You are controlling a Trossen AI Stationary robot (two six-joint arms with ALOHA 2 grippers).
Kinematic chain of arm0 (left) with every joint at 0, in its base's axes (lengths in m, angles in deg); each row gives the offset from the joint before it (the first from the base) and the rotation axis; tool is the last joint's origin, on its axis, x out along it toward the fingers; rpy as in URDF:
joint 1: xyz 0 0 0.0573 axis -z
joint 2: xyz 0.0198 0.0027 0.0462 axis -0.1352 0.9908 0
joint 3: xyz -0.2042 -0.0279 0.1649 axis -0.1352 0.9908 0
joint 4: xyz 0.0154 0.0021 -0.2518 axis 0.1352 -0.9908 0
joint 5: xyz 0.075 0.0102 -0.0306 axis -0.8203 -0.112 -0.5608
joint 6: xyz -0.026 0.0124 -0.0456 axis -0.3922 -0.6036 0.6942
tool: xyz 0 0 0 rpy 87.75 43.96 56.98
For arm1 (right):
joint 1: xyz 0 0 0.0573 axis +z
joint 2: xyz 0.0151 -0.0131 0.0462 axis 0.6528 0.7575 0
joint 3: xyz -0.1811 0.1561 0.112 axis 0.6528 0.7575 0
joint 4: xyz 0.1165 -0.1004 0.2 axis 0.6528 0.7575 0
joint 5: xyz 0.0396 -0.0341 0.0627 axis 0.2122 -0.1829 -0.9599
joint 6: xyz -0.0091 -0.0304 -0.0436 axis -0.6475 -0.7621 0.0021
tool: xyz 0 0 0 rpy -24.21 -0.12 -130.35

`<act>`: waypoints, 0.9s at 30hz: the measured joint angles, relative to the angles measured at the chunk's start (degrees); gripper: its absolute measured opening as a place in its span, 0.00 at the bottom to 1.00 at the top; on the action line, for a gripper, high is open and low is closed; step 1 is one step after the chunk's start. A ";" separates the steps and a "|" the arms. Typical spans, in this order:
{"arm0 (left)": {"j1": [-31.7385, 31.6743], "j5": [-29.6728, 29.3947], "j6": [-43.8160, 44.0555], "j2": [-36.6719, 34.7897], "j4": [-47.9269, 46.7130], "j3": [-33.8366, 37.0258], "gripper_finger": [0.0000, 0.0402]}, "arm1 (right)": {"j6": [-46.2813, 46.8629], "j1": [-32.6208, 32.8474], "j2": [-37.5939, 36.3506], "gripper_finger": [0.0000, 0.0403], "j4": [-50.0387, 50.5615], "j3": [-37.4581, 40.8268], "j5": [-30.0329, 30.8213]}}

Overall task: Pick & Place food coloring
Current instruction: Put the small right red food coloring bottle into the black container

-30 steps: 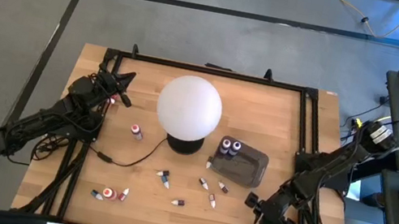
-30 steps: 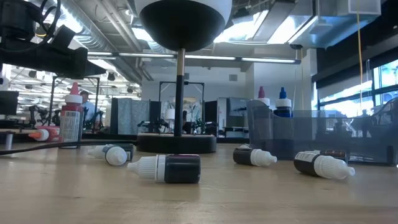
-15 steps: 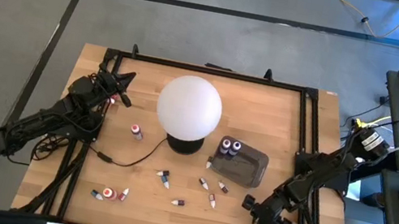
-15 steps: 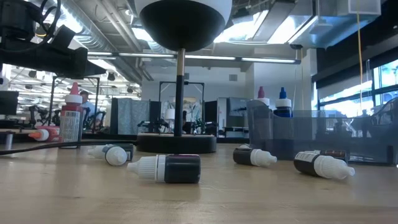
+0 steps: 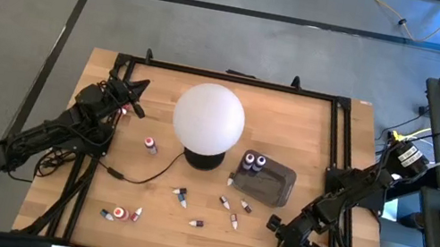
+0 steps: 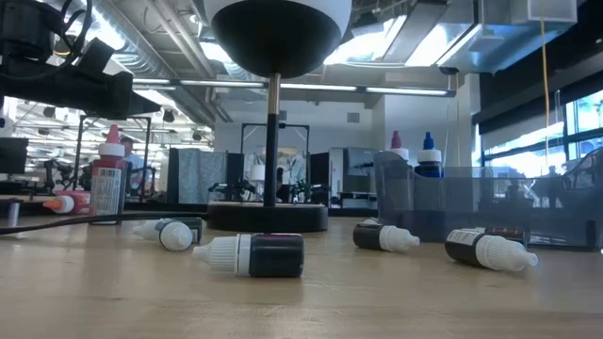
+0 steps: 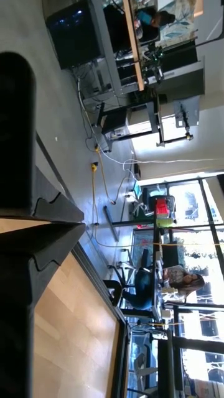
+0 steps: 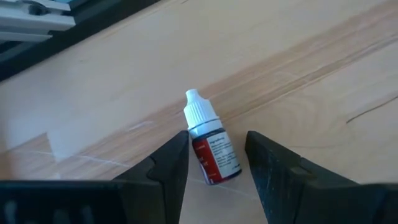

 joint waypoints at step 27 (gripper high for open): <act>0.00 0.00 0.62 0.00 0.00 -0.01 0.02 | 5.98 -0.02 -1.92 0.22 2.88 -0.44 5.04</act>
